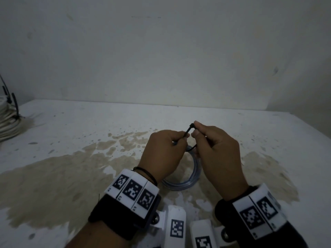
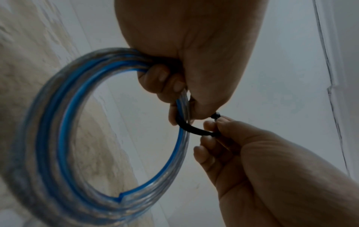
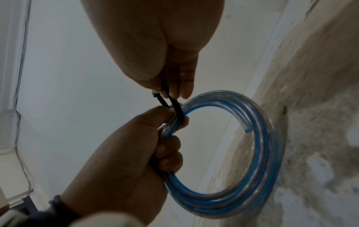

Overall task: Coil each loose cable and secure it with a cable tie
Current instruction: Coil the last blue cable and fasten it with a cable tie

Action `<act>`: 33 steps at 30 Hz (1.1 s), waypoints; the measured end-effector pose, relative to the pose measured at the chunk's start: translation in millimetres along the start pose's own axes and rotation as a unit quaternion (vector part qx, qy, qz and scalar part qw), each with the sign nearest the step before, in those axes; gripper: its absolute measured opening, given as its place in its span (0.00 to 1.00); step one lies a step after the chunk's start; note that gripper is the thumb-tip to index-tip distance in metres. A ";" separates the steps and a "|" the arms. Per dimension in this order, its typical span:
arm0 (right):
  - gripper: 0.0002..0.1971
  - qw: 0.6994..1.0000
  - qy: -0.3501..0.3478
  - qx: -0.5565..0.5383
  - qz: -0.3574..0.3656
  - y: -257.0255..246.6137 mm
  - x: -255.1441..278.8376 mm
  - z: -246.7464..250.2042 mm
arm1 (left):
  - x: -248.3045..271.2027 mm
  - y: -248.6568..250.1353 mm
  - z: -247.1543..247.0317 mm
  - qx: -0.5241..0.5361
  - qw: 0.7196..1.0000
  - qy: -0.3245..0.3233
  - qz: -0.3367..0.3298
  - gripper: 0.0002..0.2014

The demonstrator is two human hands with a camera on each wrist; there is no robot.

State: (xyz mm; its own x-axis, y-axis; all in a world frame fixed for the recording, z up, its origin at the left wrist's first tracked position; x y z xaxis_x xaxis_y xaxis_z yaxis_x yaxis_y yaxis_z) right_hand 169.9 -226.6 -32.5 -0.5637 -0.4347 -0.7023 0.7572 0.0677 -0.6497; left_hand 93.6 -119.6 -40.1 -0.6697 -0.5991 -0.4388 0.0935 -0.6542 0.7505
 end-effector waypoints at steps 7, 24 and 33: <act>0.09 1.000 -0.011 0.006 -0.007 2.0 -1.9 3.0 | -0.1 -1.5 0.4 -0.025 0.999 0.007 -0.020 0.12; 0.10 0.979 -0.018 -0.117 -0.167 -0.5 1.0 4.9 | 1.8 2.1 -4.0 -0.047 0.996 0.023 -0.077 0.17; 0.05 0.944 -0.062 -0.223 -0.236 2.8 -1.7 2.1 | 1.9 5.5 -6.2 -0.062 0.990 0.014 -0.127 0.14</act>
State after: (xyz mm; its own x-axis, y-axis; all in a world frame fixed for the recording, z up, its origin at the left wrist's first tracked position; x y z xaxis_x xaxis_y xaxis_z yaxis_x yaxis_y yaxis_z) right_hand 173.7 -227.6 -32.5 -0.7399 -0.6104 -0.2826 0.2021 0.1990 -0.9589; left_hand 97.4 -127.2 -39.8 -0.6632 -0.4197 -0.6197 0.0161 -0.8358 0.5488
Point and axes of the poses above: each hand's wrist, its own x-axis away from the middle knuckle, its own z-axis out of the back of the hand, y = z × x, the point moved 4 cm from there along -x, towards the middle knuckle, and after that the axes turned 1 degree about -x, right-handed, at the moved point
